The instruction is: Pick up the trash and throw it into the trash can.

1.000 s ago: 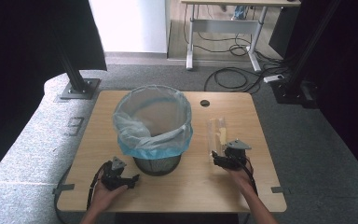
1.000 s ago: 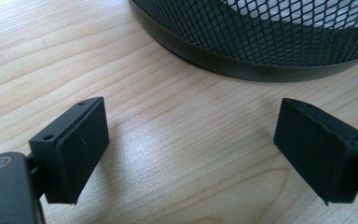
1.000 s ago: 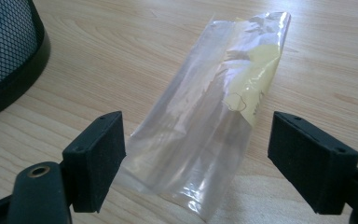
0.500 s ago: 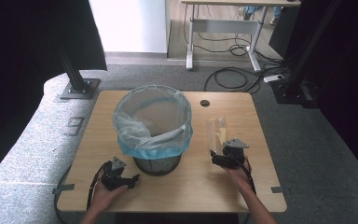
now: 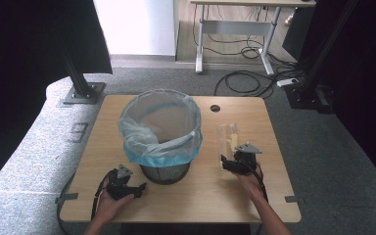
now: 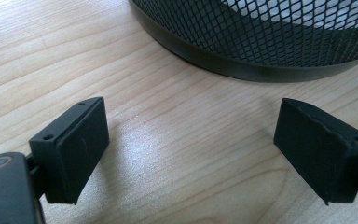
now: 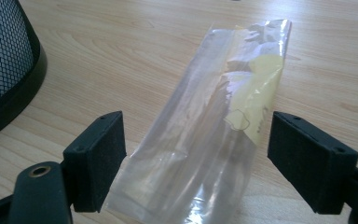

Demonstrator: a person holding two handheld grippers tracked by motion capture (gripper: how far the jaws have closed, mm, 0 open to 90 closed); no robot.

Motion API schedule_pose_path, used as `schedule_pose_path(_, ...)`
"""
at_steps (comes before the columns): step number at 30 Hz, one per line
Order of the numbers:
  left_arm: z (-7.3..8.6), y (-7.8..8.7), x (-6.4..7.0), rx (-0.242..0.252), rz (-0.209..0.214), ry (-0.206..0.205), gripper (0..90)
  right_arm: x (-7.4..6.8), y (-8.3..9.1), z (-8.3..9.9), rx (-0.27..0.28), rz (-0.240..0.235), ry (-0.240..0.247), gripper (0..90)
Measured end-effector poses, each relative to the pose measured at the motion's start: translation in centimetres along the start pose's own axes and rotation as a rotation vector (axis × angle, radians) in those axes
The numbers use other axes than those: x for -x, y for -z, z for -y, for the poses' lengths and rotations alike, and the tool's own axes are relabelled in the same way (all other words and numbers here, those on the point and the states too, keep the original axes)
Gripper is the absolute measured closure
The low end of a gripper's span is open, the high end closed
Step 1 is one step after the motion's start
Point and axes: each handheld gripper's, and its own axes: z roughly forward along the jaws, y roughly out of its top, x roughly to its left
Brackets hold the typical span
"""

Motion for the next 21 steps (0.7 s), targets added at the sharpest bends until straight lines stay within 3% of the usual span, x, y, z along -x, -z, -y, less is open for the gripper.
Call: schedule_pose_path(21,0.0,0.0,0.0,-0.002,0.001,0.0,9.9,-1.0,-1.5,-0.6,-0.019,-0.004,0.017,20.0)
